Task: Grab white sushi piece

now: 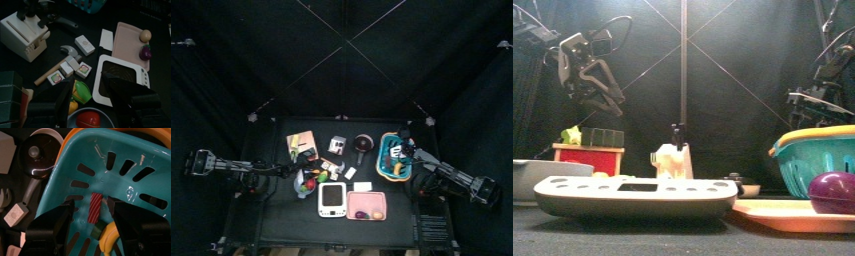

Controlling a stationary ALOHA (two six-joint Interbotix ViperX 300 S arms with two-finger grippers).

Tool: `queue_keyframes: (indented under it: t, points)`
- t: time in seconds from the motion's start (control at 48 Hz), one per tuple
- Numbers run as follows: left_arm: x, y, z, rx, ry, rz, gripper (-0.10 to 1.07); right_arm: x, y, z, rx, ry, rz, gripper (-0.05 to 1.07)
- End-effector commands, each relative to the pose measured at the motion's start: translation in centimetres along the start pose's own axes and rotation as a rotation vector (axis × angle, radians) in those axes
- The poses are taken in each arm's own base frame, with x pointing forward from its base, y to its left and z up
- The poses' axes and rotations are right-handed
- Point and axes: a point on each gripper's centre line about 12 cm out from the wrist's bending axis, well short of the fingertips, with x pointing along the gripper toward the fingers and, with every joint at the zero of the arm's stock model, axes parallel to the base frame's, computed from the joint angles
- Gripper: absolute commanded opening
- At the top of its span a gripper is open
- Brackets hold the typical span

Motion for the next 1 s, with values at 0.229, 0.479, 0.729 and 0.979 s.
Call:
queue_keyframes:
  t: [0.229,0.479,0.729,0.979]
  points:
    - [-0.1,-1.2,0.1,0.036,-0.004,-0.041,0.85,-1.9,3.9,0.5,-0.086,-0.024,0.126,0.89]
    - [-0.4,-3.0,0.6,0.046,-0.013,-0.090,0.85,-1.6,4.7,0.0,-0.106,0.003,0.136,0.89]
    - [-0.5,-2.8,0.9,0.021,-0.001,-0.030,0.85,-1.3,4.9,-0.1,-0.120,0.012,0.132,0.89]
    - [-0.7,-3.6,1.2,0.085,0.003,-0.021,0.85,-1.4,5.2,-0.1,-0.121,0.012,0.141,0.89]
